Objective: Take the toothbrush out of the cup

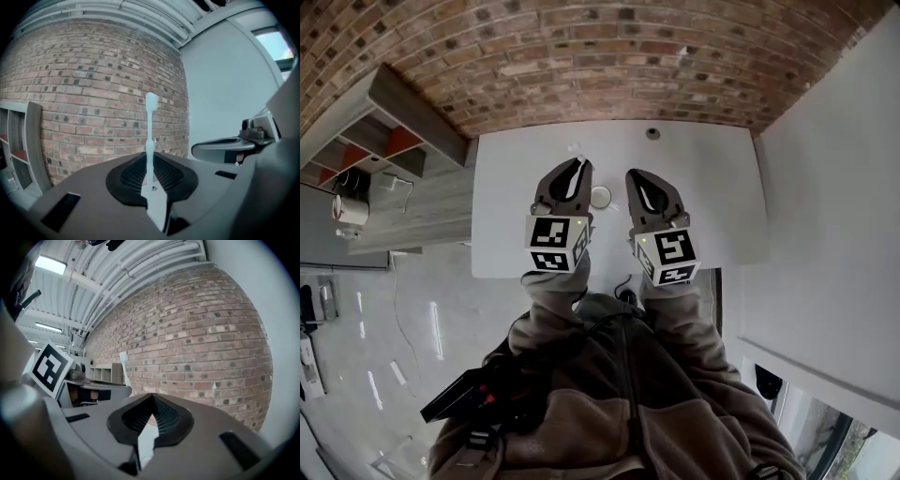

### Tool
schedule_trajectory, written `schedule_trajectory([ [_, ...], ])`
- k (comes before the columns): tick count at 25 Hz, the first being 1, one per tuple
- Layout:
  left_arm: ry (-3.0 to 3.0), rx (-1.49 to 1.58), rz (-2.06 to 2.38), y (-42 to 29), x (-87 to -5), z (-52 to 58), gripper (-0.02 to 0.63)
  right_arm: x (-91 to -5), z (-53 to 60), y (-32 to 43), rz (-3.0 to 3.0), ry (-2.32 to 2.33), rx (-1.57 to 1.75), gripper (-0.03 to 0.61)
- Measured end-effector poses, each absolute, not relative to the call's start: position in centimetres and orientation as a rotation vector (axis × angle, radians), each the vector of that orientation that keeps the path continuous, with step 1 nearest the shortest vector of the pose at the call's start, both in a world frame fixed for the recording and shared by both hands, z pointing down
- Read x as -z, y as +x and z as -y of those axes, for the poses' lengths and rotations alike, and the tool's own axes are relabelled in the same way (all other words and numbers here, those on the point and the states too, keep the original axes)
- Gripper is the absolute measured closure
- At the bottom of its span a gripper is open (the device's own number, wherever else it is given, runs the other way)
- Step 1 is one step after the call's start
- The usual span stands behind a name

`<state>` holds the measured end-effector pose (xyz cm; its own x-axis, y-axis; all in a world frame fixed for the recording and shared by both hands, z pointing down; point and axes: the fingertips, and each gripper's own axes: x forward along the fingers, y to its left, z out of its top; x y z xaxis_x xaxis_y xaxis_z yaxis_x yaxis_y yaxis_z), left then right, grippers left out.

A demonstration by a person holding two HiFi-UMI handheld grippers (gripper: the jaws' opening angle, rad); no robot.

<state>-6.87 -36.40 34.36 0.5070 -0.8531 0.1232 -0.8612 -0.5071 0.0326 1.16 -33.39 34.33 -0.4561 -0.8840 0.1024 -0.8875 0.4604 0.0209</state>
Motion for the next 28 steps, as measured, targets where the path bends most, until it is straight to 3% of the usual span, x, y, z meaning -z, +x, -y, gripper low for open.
schedule_trajectory([
  [11,2.721,0.001,1.637,-8.4,-25.8,33.2,0.563,-26.2,32.2,-0.3,2.689,1.629,0.179,0.577],
  [28,2.752,0.041,1.678,-9.1,-23.3,33.9,0.563,-23.2,32.6,0.6,2.707,1.705,0.32,0.578],
])
